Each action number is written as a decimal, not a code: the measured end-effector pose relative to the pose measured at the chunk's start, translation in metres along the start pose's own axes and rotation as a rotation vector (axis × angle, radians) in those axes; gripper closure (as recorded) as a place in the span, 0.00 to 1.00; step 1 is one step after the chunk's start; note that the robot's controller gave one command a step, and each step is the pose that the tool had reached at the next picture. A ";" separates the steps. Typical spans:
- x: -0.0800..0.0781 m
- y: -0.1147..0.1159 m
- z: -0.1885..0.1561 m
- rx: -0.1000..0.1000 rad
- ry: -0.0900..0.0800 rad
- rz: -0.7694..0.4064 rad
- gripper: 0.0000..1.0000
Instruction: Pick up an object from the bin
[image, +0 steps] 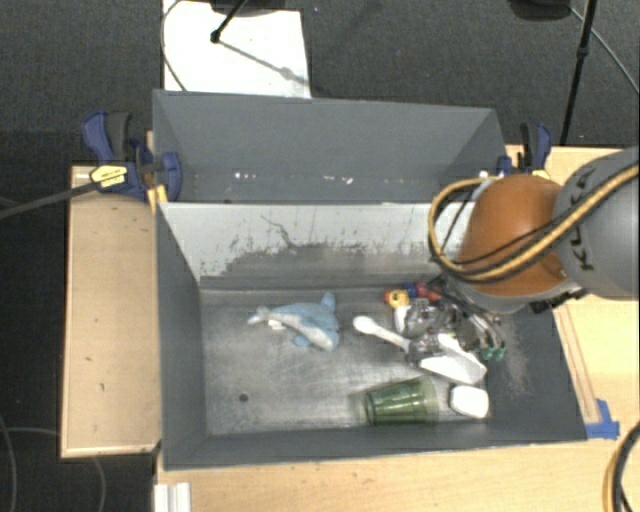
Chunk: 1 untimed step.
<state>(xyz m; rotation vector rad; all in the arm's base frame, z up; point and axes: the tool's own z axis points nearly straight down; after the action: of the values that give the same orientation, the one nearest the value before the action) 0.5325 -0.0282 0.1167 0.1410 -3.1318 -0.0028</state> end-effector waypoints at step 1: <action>-0.008 0.007 -0.062 0.001 -0.005 0.022 1.00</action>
Offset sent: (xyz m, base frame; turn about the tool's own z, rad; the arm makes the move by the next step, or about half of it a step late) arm -0.0054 0.0412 0.1247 0.0145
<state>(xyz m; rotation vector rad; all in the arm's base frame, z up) 0.5405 -0.0207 0.1783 0.1066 -3.1386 -0.0017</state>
